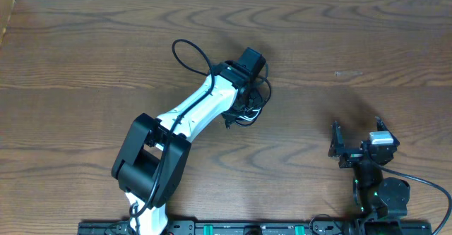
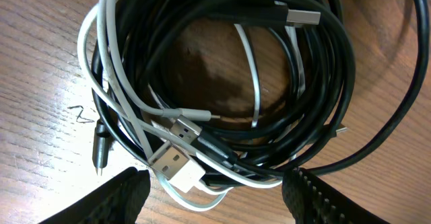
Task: Untangle cables
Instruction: 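Lower the left gripper and grasp the white cable in the bundle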
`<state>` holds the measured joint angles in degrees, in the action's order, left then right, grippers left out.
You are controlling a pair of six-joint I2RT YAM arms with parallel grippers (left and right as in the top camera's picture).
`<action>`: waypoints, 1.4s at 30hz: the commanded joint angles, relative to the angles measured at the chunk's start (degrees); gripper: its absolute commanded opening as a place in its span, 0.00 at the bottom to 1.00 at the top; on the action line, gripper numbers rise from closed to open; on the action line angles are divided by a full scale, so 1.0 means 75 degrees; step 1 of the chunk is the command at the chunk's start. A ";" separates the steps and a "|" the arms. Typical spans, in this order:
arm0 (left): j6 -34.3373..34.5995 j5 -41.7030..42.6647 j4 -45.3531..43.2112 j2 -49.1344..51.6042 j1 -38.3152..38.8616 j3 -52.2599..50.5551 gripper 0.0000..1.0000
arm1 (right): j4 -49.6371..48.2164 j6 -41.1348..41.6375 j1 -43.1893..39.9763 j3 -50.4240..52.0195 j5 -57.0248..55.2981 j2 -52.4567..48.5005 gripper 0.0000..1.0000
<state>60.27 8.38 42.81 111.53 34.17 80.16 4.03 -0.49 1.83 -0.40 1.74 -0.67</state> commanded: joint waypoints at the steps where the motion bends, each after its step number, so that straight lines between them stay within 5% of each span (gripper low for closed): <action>1: 0.0122 -0.0221 0.0020 0.0108 -0.0006 -0.0017 0.69 | 0.0035 -0.0055 -0.0038 0.0012 -0.0012 0.0050 0.99; 9: 0.0122 -0.0597 0.0012 0.0350 -0.0003 -0.0017 0.59 | 0.0035 -0.0055 -0.0038 0.0012 -0.0012 0.0050 0.99; 15: 0.0119 -0.0641 -0.0047 0.0391 -0.0017 -0.0015 0.36 | 0.0035 -0.0055 -0.0038 0.0012 -0.0012 0.0050 0.99; 18: 0.0117 -0.0609 -0.0038 0.0373 -0.0017 -0.0015 0.11 | 0.0035 -0.0055 -0.0038 0.0012 -0.0012 0.0050 0.99; 42: -0.0554 -0.0408 -0.0035 -0.2611 -0.0017 0.0044 0.11 | 0.0035 -0.0055 -0.0038 0.0012 -0.0012 0.0050 0.99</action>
<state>56.93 5.69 42.37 94.72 34.17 80.16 4.03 -0.49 1.83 -0.40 1.72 -0.69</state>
